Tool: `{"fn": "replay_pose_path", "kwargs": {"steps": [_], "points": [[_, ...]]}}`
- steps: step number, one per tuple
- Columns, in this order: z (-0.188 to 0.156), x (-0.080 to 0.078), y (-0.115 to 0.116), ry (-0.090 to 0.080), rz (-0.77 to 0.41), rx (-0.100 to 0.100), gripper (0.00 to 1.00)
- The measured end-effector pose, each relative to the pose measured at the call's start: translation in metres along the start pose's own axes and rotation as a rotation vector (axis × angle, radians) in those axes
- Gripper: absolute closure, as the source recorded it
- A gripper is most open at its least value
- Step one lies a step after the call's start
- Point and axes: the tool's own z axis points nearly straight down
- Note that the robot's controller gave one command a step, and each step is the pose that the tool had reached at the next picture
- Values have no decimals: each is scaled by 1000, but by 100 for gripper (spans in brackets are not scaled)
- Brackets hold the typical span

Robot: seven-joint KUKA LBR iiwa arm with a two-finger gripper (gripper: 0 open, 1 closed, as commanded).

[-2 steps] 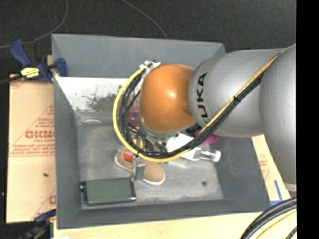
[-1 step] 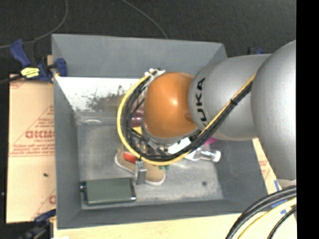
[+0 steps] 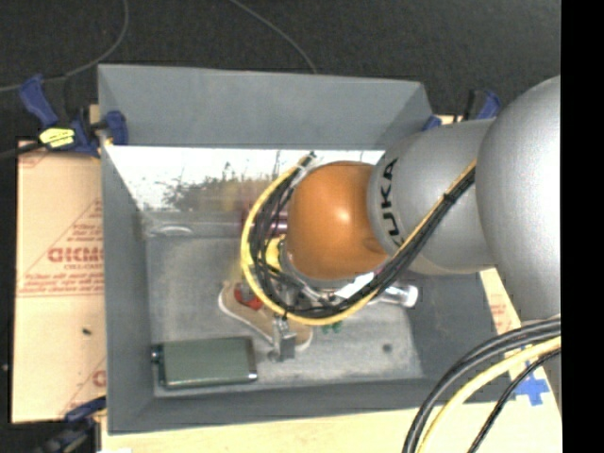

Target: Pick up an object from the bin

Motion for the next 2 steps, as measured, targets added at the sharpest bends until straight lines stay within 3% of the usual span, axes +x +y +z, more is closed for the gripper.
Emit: {"fn": "replay_pose_path", "kwargs": {"steps": [1,2], "points": [[-4,7,-33,5,45,-4,0],[-82,-6,-25,5,-5,-1,0]]}}
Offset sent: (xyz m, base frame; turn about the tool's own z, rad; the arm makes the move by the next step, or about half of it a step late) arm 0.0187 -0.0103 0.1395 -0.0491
